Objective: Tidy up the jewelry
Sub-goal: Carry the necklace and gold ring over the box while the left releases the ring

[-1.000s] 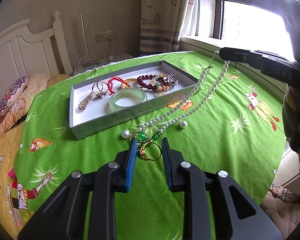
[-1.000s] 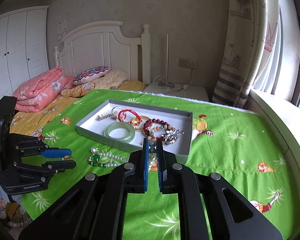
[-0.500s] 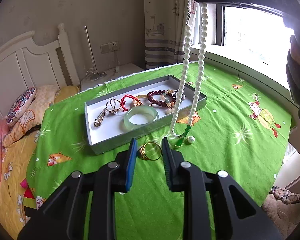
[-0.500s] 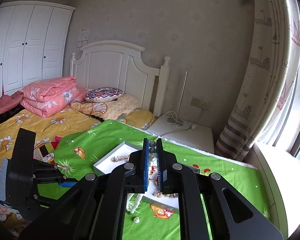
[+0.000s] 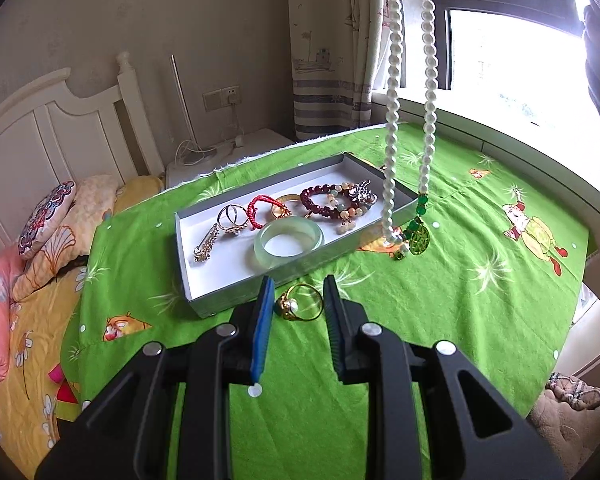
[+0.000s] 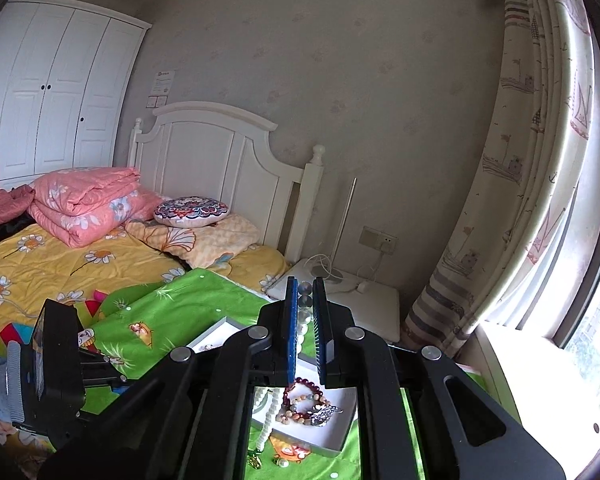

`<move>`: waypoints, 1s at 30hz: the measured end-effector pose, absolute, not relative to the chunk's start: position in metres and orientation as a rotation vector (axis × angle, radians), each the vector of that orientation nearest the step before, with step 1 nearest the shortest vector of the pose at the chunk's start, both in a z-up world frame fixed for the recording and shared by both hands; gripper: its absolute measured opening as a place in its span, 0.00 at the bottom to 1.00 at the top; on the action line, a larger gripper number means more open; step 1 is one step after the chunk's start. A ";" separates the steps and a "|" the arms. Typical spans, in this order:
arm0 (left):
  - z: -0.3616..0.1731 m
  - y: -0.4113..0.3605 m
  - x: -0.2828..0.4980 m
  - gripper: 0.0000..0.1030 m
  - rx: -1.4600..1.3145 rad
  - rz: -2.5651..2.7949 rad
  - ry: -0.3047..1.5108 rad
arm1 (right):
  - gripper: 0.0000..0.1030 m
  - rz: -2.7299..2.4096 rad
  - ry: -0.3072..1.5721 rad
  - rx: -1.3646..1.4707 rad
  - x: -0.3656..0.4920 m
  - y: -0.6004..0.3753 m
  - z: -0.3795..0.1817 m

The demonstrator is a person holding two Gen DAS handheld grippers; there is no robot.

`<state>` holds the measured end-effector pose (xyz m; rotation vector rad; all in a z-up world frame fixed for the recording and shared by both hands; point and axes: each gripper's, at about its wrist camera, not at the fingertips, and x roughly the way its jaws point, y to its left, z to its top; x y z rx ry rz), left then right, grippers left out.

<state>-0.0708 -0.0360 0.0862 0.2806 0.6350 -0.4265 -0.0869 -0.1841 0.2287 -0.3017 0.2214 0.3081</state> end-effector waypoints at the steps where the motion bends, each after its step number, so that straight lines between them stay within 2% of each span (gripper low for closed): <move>1: 0.086 -0.036 -0.070 0.24 0.282 -0.425 0.635 | 0.09 0.305 0.219 -0.304 -0.087 -0.185 0.230; 17: 0.086 -0.033 -0.021 0.24 0.278 -0.379 0.662 | 0.09 0.256 0.254 -0.320 -0.041 -0.177 0.235; 30: 0.087 -0.018 0.049 0.24 0.118 -0.366 0.723 | 0.10 0.208 0.293 -0.263 0.021 -0.170 0.237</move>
